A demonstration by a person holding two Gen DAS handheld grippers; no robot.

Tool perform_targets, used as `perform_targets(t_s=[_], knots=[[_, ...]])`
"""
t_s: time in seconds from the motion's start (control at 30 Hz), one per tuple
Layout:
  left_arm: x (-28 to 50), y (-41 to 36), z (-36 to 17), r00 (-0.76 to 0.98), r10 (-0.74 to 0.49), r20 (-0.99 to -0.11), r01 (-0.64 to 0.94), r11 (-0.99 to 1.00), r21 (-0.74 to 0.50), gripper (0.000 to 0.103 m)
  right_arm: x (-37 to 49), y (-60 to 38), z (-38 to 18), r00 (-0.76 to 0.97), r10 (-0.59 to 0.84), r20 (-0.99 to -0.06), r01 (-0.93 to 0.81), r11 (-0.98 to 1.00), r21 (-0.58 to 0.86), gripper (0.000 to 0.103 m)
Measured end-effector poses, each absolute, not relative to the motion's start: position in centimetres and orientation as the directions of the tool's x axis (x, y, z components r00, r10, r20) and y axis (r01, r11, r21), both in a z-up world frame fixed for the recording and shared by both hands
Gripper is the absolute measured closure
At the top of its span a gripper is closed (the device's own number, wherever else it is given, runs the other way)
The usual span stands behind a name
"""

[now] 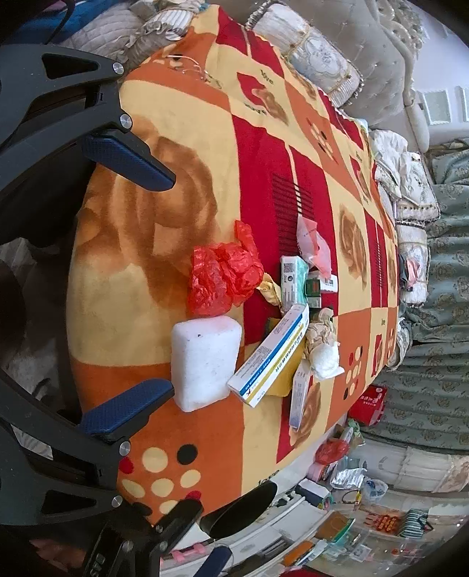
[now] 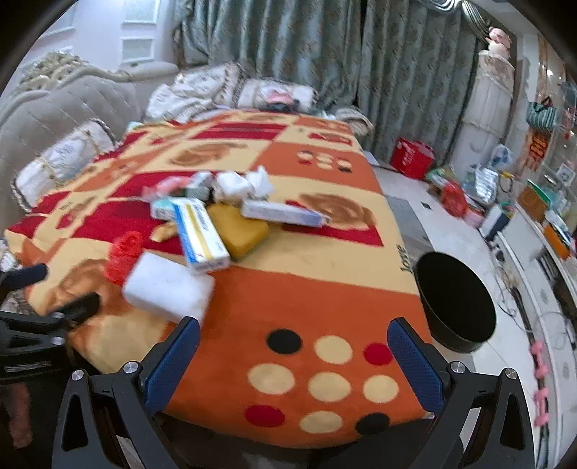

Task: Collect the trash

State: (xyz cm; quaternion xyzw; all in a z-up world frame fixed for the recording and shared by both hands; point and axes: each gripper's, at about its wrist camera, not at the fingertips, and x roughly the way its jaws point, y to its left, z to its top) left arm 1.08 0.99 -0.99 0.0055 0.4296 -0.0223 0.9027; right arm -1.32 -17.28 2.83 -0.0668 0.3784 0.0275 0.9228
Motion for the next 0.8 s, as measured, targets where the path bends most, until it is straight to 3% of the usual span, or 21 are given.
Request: perform_targets(t_s=[0.23,0.43,0.63,0.8], knots=[[0.8,1.7,-1.1,0.634,-0.059,-0.771,0.030,0.998,-0.052,0.000,-1.9,-17.4,3.6,0.735,0.019,-0.678,-0.105,0.991,-0.086,0.000],[-0.1,1.2,-1.0,0.666,0.013,-0.746,0.047,0.997,0.060,0.000,-2.5,-18.0,3.8,0.775,0.041,-0.630,-0.109,0.992,-0.070,0.000],[-1.1,2.3,-0.9,0.696,-0.043,-0.717,0.072,0.997,0.010,0.000,-2.3,-17.1,3.9,0.784,0.061,-0.618,-0.127,0.990,-0.063,0.000],[-1.4,2.7,-0.3,0.729,0.009,-0.684,0.059,0.995,0.077,0.000,-2.1,-15.8,4.1,0.779,0.039,-0.626,-0.139,0.984,-0.113,0.000]])
